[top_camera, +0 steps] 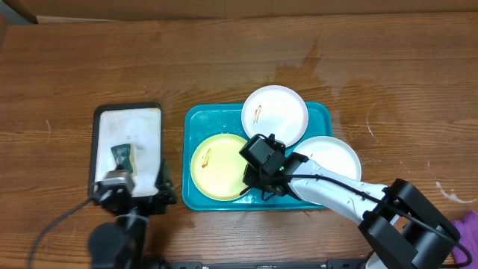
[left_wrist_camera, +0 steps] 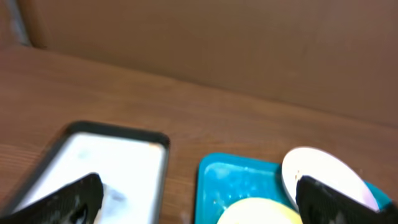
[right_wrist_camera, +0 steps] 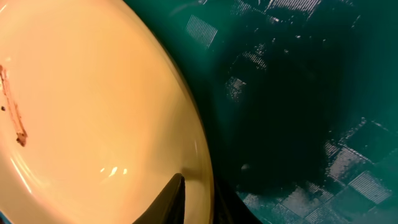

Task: Clean dirty plates on tray and stack at the side
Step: 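Reach the left gripper into the soapy basin toward the green sponge, then grasp the green-and-yellow sponge with the left gripper and lift it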

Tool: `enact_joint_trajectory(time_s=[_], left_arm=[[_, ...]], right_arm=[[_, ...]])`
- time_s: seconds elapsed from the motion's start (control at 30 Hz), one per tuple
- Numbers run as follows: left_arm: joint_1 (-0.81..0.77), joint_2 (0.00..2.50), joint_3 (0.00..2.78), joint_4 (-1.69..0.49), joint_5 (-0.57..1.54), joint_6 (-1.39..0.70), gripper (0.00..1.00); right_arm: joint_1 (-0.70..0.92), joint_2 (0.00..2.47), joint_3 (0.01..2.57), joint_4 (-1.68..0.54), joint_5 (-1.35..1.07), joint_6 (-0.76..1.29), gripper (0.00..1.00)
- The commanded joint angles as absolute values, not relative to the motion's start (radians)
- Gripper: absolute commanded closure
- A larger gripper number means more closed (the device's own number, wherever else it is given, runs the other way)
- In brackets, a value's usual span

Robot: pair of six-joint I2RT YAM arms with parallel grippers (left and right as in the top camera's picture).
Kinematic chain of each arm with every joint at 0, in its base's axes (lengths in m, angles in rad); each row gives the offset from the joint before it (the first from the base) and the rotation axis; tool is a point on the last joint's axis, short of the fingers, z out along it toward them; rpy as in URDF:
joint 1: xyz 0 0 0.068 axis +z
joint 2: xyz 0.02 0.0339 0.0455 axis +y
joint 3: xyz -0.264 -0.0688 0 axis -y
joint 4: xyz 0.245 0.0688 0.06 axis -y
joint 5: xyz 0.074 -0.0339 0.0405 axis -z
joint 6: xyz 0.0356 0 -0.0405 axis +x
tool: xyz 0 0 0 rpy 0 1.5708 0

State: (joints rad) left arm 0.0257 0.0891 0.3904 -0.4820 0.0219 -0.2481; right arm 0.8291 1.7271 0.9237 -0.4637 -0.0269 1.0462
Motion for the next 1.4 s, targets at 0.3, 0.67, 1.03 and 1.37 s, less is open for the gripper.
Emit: enact_joint_trajectory(time_s=[0.3, 0.67, 1.03, 1.37], left_arm=[[0.022, 1.025, 1.422, -1.425, -0.141, -0.126, 0.0], [0.11, 1.414, 1.318, -1.371, -0.147, -0.155, 0.72], [0.307, 1.407, 1.09, -1.073, -0.086, -0.107, 0.32], [0.308, 1.497, 0.932, -0.725, -0.107, 0.023, 0.36]], right_arm=[[0.829, 1.724, 0.933, -0.457, -0.028, 1.017, 0.82], [0.829, 1.724, 0.933, -0.46, -0.028, 1.017, 0.81], [0.829, 1.724, 0.933, -0.453, -0.028, 1.014, 0.77], [0.829, 1.724, 0.933, -0.454, -0.028, 1.014, 0.77]])
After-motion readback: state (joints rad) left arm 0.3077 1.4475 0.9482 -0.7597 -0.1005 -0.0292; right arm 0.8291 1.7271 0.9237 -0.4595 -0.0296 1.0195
